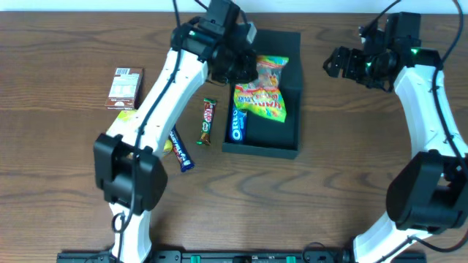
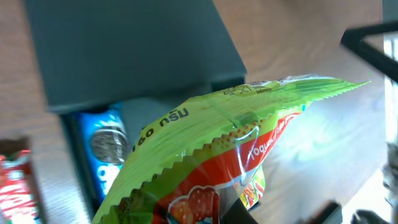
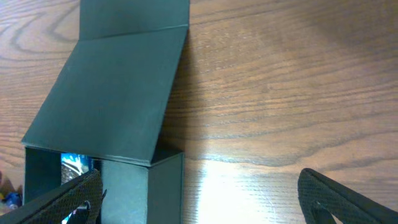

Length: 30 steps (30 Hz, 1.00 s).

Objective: Pack container
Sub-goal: 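Place the gummy worm bag into the green box with the left gripper, then push the gummy bag down into the box with the right gripper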

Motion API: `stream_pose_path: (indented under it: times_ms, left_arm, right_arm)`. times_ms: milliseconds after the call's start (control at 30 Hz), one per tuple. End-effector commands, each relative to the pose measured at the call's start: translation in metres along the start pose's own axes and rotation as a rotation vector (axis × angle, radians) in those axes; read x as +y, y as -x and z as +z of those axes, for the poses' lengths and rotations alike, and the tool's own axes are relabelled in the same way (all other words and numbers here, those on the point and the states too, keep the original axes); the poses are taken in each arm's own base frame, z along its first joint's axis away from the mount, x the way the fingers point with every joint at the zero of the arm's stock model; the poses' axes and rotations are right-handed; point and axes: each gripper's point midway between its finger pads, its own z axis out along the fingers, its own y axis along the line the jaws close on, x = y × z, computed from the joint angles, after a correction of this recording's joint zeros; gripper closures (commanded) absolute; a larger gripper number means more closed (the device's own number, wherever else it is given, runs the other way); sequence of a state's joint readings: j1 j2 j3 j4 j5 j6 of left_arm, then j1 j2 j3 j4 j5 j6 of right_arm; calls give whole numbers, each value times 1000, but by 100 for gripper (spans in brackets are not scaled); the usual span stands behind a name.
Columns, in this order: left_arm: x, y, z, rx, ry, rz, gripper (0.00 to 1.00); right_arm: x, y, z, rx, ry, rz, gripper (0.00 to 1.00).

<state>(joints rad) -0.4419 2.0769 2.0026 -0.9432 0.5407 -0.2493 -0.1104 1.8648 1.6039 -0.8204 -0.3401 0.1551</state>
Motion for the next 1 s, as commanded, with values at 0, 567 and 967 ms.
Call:
stream_pose_path:
  times_ms: [0, 567, 967]
  left_arm:
    - [-21, -9, 18, 75, -137, 32, 94]
    - [-13, -10, 23, 96, -120, 14, 1]
    - [99, 41, -58, -128, 68, -229, 4]
  right_arm:
    - [-1, 10, -15, -39, -1, -13, 1]
    - [0, 1, -14, -3, -3, -5, 10]
    - [130, -57, 18, 133, 206, -381, 98]
